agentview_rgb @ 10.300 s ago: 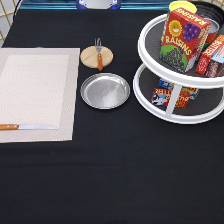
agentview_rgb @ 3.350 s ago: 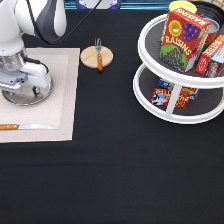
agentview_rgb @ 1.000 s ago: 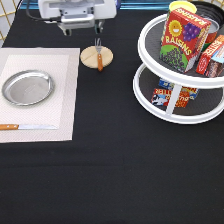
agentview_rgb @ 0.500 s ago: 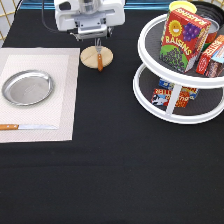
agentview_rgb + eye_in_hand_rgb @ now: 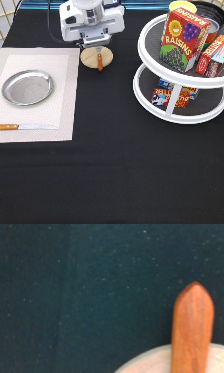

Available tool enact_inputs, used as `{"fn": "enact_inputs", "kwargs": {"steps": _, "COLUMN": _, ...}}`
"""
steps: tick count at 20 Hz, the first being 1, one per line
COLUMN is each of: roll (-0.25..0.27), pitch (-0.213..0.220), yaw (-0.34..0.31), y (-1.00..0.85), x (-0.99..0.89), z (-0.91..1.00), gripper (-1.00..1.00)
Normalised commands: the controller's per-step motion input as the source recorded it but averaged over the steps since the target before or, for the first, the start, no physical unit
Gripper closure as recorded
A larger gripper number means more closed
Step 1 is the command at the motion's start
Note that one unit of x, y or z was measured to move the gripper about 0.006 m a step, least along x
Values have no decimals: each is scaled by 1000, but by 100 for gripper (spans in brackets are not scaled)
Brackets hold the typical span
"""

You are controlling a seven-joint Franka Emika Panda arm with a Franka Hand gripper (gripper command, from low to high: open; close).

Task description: Arrange plate and fork

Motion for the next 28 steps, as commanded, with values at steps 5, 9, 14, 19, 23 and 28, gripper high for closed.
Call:
{"fn": "enact_inputs", "kwargs": {"steps": 5, "roll": -73, "pitch": -79, "yaw": 39, "y": 49, "x": -146, "z": -485, "gripper": -100}}
{"fn": "enact_inputs", "kwargs": {"steps": 9, "roll": -103, "pitch": -59, "yaw": 4, "y": 35, "x": -371, "z": -323, "gripper": -100}}
{"fn": "enact_inputs", "kwargs": {"steps": 14, "roll": -143, "pitch": -45, "yaw": 7, "y": 207, "x": -393, "z": -149, "gripper": -100}}
{"fn": "enact_inputs", "kwargs": {"steps": 19, "roll": -190, "pitch": -83, "yaw": 35, "y": 321, "x": -345, "z": -152, "gripper": -100}}
{"fn": "enact_inputs", "kwargs": {"steps": 23, "roll": -145, "pitch": -100, "yaw": 69, "y": 110, "x": -374, "z": -165, "gripper": -100}}
{"fn": "enact_inputs", "kwargs": {"steps": 28, "roll": -28, "pitch": -54, "yaw": 73, "y": -207, "x": -204, "z": -112, "gripper": 100}}
